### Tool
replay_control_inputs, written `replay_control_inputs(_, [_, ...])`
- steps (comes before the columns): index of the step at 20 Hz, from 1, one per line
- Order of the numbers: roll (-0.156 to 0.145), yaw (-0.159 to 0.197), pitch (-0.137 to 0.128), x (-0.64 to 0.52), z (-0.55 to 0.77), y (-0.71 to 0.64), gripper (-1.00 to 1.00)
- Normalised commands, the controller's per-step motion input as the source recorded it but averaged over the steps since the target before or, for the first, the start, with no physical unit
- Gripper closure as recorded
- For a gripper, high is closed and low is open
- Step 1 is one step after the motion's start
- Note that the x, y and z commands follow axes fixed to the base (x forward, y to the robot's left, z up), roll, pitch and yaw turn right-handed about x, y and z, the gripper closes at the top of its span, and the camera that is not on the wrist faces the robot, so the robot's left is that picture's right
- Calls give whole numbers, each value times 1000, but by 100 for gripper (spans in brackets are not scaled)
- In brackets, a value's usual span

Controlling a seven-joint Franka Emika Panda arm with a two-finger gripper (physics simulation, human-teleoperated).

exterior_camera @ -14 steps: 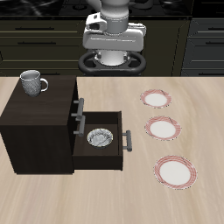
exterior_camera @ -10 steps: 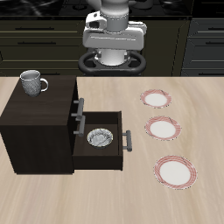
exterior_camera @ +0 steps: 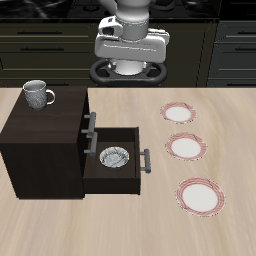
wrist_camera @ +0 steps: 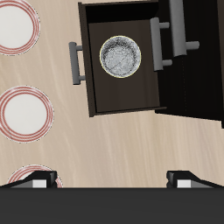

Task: Place the bowl on the nearest plate relative to the robot

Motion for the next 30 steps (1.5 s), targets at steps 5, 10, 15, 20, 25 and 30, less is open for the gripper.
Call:
replay_control_inputs(5, [-15,-52,-1,250,-15,44,-100])
replay_control_inputs(10, [-18,-48,-10,314,14,20,-100])
replay_control_inputs(15, [15,-28,7,289,-83,0,-100])
replay_control_inputs(20, [15,-35,1,262,-31,-4,-100])
replay_control_inputs(25, [10,-8,-23,194,82,58,-100])
replay_control_inputs(30, [14,-4,-22,147,63,84,-100])
